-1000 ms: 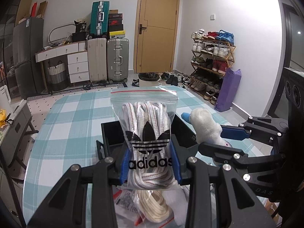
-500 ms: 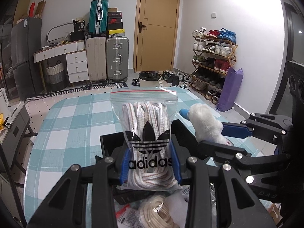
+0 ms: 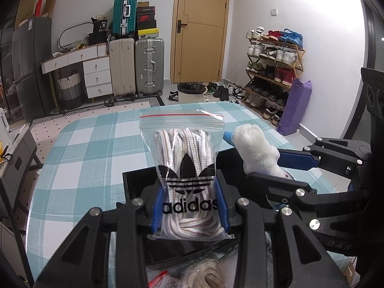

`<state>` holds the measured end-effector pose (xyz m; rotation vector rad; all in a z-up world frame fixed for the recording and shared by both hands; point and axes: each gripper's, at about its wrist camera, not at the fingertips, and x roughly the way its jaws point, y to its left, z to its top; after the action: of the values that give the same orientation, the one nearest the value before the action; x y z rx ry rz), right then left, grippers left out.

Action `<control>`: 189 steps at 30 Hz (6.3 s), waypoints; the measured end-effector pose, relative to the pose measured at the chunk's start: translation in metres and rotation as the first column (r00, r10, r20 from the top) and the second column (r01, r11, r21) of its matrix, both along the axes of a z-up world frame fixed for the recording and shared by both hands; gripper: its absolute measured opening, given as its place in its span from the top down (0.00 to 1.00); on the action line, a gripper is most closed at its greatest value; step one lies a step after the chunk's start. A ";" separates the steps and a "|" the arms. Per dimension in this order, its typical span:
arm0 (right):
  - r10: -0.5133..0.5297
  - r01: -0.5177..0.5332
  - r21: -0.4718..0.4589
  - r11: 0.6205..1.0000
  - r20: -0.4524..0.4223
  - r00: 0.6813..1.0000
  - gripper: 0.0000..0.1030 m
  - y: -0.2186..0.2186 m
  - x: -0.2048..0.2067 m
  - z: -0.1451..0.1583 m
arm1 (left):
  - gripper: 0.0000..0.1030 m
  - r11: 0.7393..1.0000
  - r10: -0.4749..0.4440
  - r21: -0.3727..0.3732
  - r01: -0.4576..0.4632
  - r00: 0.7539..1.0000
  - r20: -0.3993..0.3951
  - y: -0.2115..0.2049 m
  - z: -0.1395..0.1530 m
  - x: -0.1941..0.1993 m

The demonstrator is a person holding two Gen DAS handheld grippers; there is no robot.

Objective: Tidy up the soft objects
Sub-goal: 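Carry the lace bag and plush doll over the black box with both tools, then open both tools to drop the lace bag and doll into the box, then move both tools back toward the remaining foam and white cable, then grasp the bubble-wrap foam with the left tool while the right tool grasps the white cable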

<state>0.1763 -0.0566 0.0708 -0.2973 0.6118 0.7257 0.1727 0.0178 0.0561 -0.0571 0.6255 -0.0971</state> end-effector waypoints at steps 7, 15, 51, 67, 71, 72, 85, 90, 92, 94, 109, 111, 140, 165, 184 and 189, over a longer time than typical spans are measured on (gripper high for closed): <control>0.002 -0.002 0.005 1.000 -0.016 1.000 0.68 0.004 0.013 -0.010 | 0.65 1.000 0.002 0.005 -0.002 1.000 -0.025 0.000 -0.011 0.009; -0.007 0.007 0.008 1.000 -0.046 0.999 0.68 0.010 0.031 -0.028 | 0.65 1.000 0.012 0.014 -0.011 0.998 -0.061 0.003 -0.024 0.013; -0.108 0.104 0.062 0.993 0.068 0.992 0.01 -0.041 -0.018 0.010 | 0.00 0.998 0.069 0.011 -0.068 0.997 -0.017 0.007 -0.005 -0.035; -0.124 0.122 0.066 0.990 0.026 0.992 0.01 -0.057 -0.054 -0.014 | 0.00 0.990 0.134 0.040 -0.134 0.991 0.002 0.018 -0.016 -0.082; -0.123 0.122 0.061 0.991 0.006 0.992 0.01 -0.060 -0.057 -0.020 | 0.00 0.990 0.142 0.007 -0.142 0.990 -0.001 0.023 -0.021 -0.089; -0.124 0.123 0.059 0.991 0.003 0.992 0.01 -0.061 -0.058 -0.022 | 0.00 0.990 0.143 0.006 -0.143 0.990 -0.003 0.023 -0.023 -0.091; -0.149 0.147 -0.030 0.989 -0.055 0.987 0.01 -0.081 -0.062 -0.054 | 0.00 0.990 0.141 0.001 -0.141 0.989 -0.045 0.008 -0.046 -0.102; -0.138 0.132 -0.072 0.989 -0.084 0.987 0.01 -0.080 -0.061 -0.068 | 0.00 0.992 0.126 0.015 -0.126 0.991 -0.049 -0.002 -0.048 -0.103; -0.124 0.114 -0.098 0.989 -0.102 0.987 0.00 -0.080 -0.060 -0.074 | 0.00 0.992 0.124 0.019 -0.123 0.991 -0.050 -0.004 -0.048 -0.102; -0.126 0.113 -0.119 0.987 -0.109 0.986 0.01 -0.081 -0.059 -0.079 | 0.00 0.993 0.117 0.024 -0.116 0.992 -0.048 -0.007 -0.047 -0.102; -0.144 0.113 -0.171 0.979 -0.182 0.973 0.01 -0.088 -0.050 -0.102 | 0.00 0.996 0.085 0.048 -0.081 0.994 -0.075 -0.026 -0.052 -0.102; -0.143 0.111 -0.168 0.980 -0.191 0.971 0.01 -0.088 -0.049 -0.104 | 0.00 0.996 0.080 0.048 -0.076 0.994 -0.080 -0.028 -0.053 -0.101; -0.089 0.057 -0.151 0.987 -0.218 0.972 0.28 -0.089 -0.055 -0.104 | 0.00 0.998 0.021 0.064 -0.014 0.993 -0.118 -0.051 -0.060 -0.096; -0.078 0.041 -0.161 0.986 -0.235 0.969 0.47 -0.086 -0.056 -0.110 | 0.30 0.994 0.022 0.111 -0.004 0.987 -0.157 -0.053 -0.072 -0.089; -0.080 0.042 -0.168 0.985 -0.229 0.970 0.48 -0.085 -0.057 -0.110 | 0.47 0.991 0.047 0.127 -0.030 0.990 -0.136 -0.047 -0.062 -0.096; -0.080 0.041 -0.171 0.984 -0.228 0.970 0.48 -0.085 -0.056 -0.110 | 0.46 0.994 0.046 0.108 -0.033 0.991 -0.128 -0.045 -0.059 -0.098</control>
<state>0.1199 -0.1421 -0.0393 -0.3473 0.9043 0.6564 0.0743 -0.0274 -0.0027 0.0266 0.7590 -0.0218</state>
